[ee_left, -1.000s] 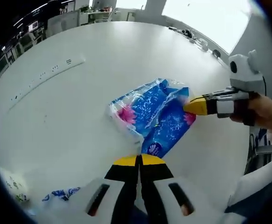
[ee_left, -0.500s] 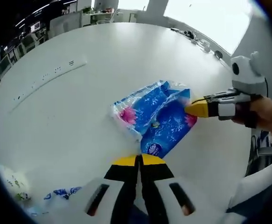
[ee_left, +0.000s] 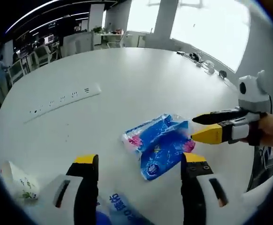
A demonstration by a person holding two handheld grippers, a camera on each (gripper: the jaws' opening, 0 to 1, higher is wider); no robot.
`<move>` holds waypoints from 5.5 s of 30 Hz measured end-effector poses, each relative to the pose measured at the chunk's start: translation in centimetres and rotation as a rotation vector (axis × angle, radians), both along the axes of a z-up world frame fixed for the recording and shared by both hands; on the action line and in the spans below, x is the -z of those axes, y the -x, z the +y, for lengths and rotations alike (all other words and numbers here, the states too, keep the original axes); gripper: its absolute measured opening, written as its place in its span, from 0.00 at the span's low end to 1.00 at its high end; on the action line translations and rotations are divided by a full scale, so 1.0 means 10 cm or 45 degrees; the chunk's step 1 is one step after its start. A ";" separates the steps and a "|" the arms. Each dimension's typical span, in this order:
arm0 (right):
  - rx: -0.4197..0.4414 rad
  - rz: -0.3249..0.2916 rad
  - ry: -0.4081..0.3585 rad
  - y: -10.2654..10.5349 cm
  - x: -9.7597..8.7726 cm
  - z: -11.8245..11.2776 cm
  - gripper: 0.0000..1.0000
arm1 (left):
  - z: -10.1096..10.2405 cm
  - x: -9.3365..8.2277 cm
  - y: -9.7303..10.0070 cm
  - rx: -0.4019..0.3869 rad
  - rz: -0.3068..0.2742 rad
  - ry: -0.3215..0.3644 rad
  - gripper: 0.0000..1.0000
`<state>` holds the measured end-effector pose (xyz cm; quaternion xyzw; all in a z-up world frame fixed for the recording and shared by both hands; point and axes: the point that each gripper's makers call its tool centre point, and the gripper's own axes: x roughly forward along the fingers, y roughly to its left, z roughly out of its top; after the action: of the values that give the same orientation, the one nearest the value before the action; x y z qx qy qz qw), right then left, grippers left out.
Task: Arrange the tabletop items into an orderly group along one side of the table until the central work area is clear of visible clutter.
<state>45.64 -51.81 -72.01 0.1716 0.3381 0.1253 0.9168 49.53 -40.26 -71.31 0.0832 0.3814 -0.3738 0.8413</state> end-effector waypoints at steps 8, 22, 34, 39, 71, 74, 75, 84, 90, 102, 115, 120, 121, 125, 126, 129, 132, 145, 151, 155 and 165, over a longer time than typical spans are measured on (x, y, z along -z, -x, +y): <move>-0.017 0.015 -0.025 0.15 -0.08 0.10 0.64 | 0.06 -0.12 0.09 0.001 -0.026 0.014 0.80; -0.025 -0.008 -0.013 0.29 -0.22 0.18 0.62 | 0.20 -0.31 0.17 0.006 -0.079 0.020 0.74; -0.037 -0.009 -0.013 0.35 -0.25 0.26 0.62 | 0.32 -0.37 0.17 -0.028 -0.101 0.024 0.70; -0.033 0.009 -0.026 0.39 -0.22 0.30 0.61 | 0.43 -0.32 0.21 -0.039 -0.074 0.033 0.70; -0.129 0.101 -0.094 0.71 -0.08 0.77 0.57 | 1.48 -0.23 0.37 -0.286 -0.050 0.049 0.67; -0.103 0.111 -0.111 0.69 -0.09 0.78 0.56 | 1.57 -0.25 0.36 -0.284 -0.067 0.035 0.66; -0.108 0.110 -0.113 0.68 -0.09 0.79 0.56 | 1.60 -0.25 0.35 -0.288 -0.071 0.033 0.66; -0.090 0.128 -0.201 0.60 -0.10 0.96 0.53 | 2.10 -0.27 0.35 -0.421 -0.071 0.037 0.62; -0.077 0.160 -0.271 0.57 -0.08 1.11 0.52 | 2.50 -0.26 0.35 -0.576 -0.041 0.083 0.62; -0.126 0.263 -0.404 0.58 0.00 1.58 0.47 | 2.76 -0.09 0.47 -0.718 0.130 0.229 0.41; -0.163 0.315 -0.367 0.54 0.20 1.92 0.25 | 2.61 0.14 0.53 -0.705 0.215 0.211 0.17; -0.183 0.294 -0.312 0.52 0.25 1.96 0.06 | 2.68 0.20 0.53 -0.699 0.189 0.130 0.02; -0.189 0.290 -0.301 0.51 0.26 1.96 0.04 | 2.68 0.20 0.53 -0.700 0.187 0.125 0.01; -0.208 0.273 -0.299 0.49 0.25 1.96 0.00 | 2.66 0.18 0.52 -0.691 0.178 0.121 0.00; -0.232 0.252 -0.273 0.49 0.23 1.96 0.00 | 2.65 0.17 0.52 -0.681 0.167 0.112 0.00; -0.292 0.193 -0.191 0.47 0.16 1.96 0.00 | 2.59 0.10 0.49 -0.611 0.089 0.051 0.00; -0.290 0.153 -0.166 0.45 0.08 1.93 0.00 | 2.52 0.01 0.46 -0.604 0.050 0.066 0.00; -0.248 0.012 -0.068 0.26 -0.13 1.69 0.00 | 2.28 -0.20 0.21 -0.538 -0.053 0.097 0.00; -0.209 0.008 -0.075 0.24 -0.16 1.62 0.00 | 2.20 -0.25 0.18 -0.519 -0.064 0.112 0.00; -0.197 -0.017 -0.073 0.20 -0.22 1.59 0.00 | 2.18 -0.27 0.15 -0.513 -0.076 0.116 0.00; -0.174 -0.031 -0.048 0.03 -0.21 1.53 0.00 | 2.09 -0.33 -0.07 -0.502 -0.111 0.122 0.00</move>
<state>45.38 -36.54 -69.96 0.1637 0.3354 0.1961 0.9068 50.25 -19.32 -68.04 -0.0172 0.3354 -0.2157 0.9169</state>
